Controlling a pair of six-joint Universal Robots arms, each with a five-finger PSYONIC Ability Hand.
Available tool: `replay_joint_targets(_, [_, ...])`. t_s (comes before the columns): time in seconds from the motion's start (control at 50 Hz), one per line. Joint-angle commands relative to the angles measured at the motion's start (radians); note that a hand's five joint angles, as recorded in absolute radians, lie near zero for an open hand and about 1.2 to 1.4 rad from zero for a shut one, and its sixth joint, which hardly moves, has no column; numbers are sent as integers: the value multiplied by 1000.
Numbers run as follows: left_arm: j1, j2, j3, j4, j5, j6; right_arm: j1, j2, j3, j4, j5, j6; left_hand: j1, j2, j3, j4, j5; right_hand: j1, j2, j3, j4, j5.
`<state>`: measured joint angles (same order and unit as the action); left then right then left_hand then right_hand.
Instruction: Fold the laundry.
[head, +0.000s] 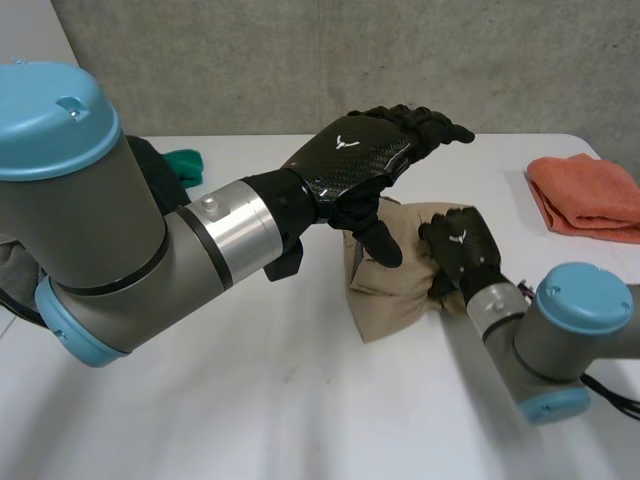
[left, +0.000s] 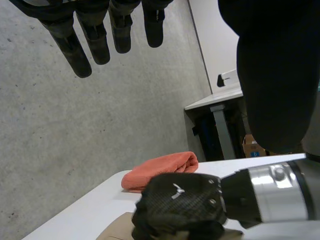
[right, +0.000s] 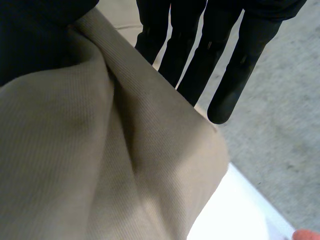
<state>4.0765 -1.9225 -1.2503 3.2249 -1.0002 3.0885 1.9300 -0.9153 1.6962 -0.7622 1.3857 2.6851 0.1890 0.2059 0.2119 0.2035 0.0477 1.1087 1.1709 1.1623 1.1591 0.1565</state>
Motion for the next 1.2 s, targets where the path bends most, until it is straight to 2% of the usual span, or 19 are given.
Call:
replay_joint_targets(0.02, [2,2,6,1,0,-4,-3,30,-174,17,6,9,24,8,2,10,-9,288,225,234,237,1065])
replay_joint_targets(0.14, [8,3,6,13,-5,-7,-14,42,-319,53,6,29,24,8,2,10,-9,288,225,234,237,1065])
replay_joint_targets(0.24, [10,14,-6,15,-5,-7,-16,56,-363,217,-10,29,16,-1,-7,1,-18,288,225,234,237,1065])
replay_joint_targets(0.32, [16,19,-21,16,-3,-5,-17,64,-354,309,-22,29,13,-4,-10,-2,-20,-320,-382,-374,-371,457])
replay_joint_targets(0.42, [24,17,-21,16,-3,-7,-49,69,-336,331,-14,29,13,-4,-10,-2,-20,-580,-642,-634,-630,198])
replay_joint_targets(0.56, [21,17,-23,23,-3,-7,-81,56,-288,366,-14,22,13,-4,-10,-2,-20,-713,-775,-766,-763,65])
replay_joint_targets(0.62, [21,17,-23,23,-3,-8,-82,55,-277,373,-20,21,13,-4,-10,-2,-20,-672,-734,-725,-722,106])
replay_joint_targets(0.7, [18,17,-23,24,-3,-10,-82,70,-286,365,-42,21,13,-4,-10,-2,-20,-133,-195,-186,-183,645])
replay_joint_targets(0.72, [18,17,-23,24,-3,-10,-80,79,-297,360,-71,19,13,-4,-10,-2,-20,215,152,161,164,992])
replay_joint_targets(0.74, [18,16,-23,24,-3,-10,-81,84,-300,359,-85,16,13,-4,-10,-2,-20,287,225,233,236,1064])
replay_joint_targets(0.86, [16,17,-23,29,-5,-11,-85,82,-383,287,-192,28,13,-4,-10,-2,-20,288,225,234,237,1065])
replay_joint_targets(0.92, [15,20,-15,30,-5,-11,-101,75,-424,229,-200,54,13,-4,-10,-2,-20,288,225,234,237,1065])
replay_joint_targets(1.02, [13,40,-4,44,-6,-13,-173,58,-561,123,-191,217,13,-4,-10,-2,-20,288,225,234,237,1065])
replay_joint_targets(1.16, [13,69,-4,73,-8,-25,-324,85,-713,104,-198,370,13,-4,-10,-2,-20,288,225,234,237,1065])
replay_joint_targets(1.2, [13,71,-4,73,-6,-28,-370,131,-785,104,-201,394,10,-7,-13,-5,-23,288,225,234,237,1065])
